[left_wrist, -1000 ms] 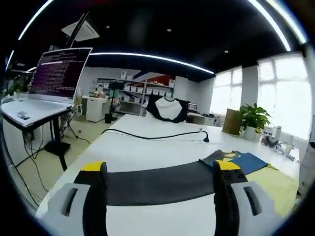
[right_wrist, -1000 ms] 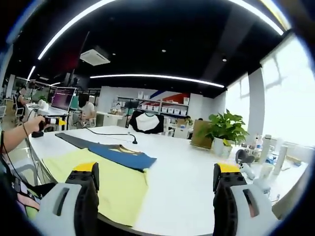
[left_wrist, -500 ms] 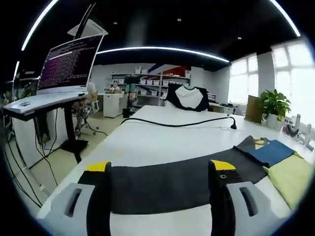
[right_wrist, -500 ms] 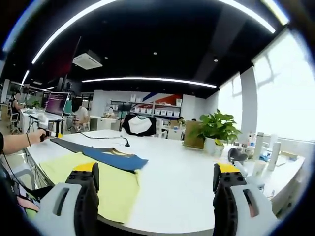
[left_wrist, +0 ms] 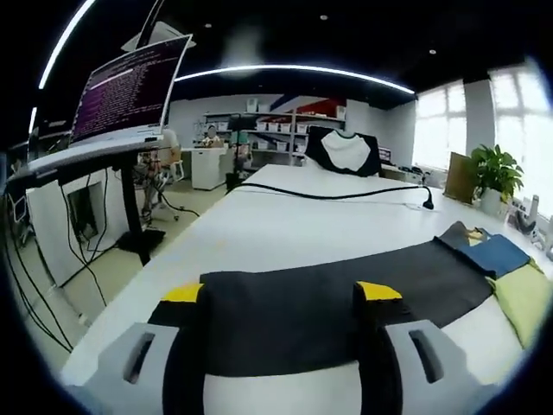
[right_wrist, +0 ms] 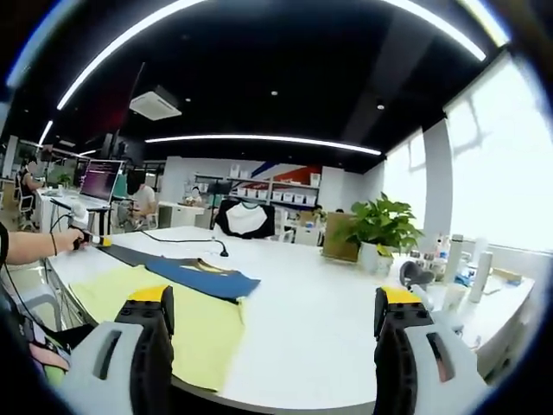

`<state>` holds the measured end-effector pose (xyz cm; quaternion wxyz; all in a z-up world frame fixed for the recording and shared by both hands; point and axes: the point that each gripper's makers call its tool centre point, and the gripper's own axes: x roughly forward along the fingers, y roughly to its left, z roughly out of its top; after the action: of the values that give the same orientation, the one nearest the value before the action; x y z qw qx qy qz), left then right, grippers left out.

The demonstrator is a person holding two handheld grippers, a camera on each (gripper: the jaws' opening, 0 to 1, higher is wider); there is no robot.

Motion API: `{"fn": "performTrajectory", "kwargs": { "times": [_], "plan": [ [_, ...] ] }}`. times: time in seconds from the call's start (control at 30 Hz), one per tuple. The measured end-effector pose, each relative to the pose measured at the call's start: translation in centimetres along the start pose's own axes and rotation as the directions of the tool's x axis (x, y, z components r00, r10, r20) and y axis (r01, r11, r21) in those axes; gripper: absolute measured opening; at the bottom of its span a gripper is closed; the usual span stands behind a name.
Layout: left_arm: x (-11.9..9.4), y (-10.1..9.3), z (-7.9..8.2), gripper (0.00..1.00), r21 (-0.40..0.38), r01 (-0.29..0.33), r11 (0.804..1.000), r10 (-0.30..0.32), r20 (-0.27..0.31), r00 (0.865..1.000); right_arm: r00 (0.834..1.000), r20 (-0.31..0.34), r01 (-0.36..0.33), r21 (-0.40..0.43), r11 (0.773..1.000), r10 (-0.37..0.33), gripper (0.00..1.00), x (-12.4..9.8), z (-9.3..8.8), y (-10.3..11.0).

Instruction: Fold the garment on the visible template until the final outline fits inside the template.

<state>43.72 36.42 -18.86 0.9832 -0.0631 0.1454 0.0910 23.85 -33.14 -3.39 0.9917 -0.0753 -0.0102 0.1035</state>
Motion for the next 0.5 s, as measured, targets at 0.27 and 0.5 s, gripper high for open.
{"fn": "performTrajectory", "kwargs": {
  "times": [0.27, 0.5],
  "plan": [
    [0.1, 2.0, -0.2, 0.38, 0.102, -0.093, 0.99, 0.098, -0.039, 0.994, 1.0, -0.001, 0.001, 0.001, 1.0, -0.001, 0.99, 0.0, 0.0, -0.1],
    [0.4, 2.1, -0.1, 0.33, 0.098, -0.109, 0.989, 0.114, -0.042, 0.993, 0.999, -0.018, 0.03, -0.005, 1.0, -0.03, 0.99, 0.0, -0.5, -1.0]
  ]
}}
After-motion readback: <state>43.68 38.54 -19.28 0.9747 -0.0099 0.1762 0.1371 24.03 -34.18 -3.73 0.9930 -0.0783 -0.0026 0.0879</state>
